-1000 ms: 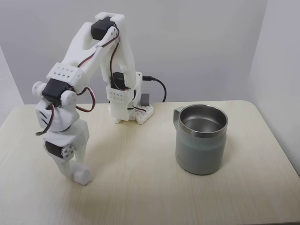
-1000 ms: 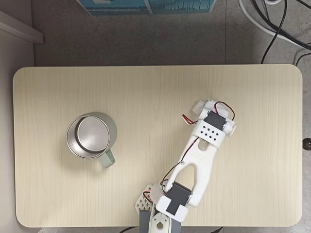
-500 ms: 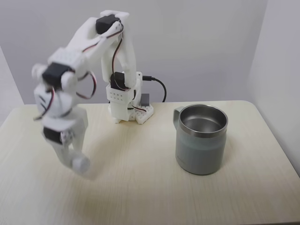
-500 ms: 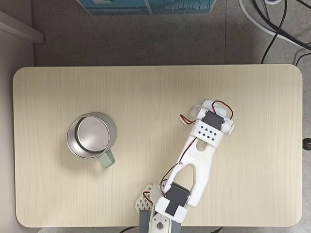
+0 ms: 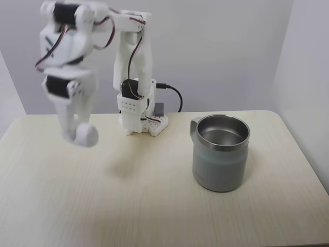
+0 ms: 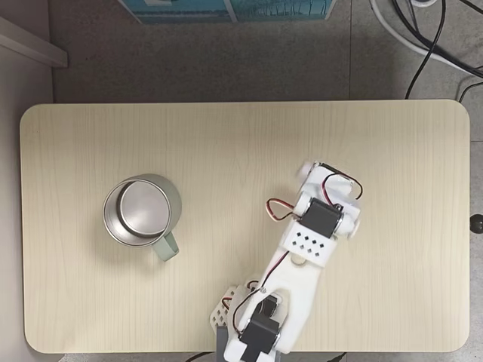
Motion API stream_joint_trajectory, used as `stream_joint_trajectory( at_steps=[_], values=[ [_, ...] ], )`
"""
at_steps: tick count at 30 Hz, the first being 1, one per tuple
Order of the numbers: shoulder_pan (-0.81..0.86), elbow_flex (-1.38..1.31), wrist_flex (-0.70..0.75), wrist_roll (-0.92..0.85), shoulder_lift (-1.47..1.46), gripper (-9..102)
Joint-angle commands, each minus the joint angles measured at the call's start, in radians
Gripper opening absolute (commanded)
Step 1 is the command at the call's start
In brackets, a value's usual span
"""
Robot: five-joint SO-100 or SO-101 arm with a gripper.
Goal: Grasp a dressing and put it in the cup.
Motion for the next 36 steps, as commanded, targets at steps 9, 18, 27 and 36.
stream_joint_trajectory(
  at_steps=[9, 18, 27, 36],
  values=[
    [-0.206, 0.158, 0.163, 0.029, -0.123, 0],
    [-0.612, 0.146, 0.183, 0.006, -0.19, 0],
    [-0.917, 0.135, 0.183, -0.075, -0.118, 0],
    [-1.081, 0.21, 0.186, -0.124, 0.087, 0]
  ],
)
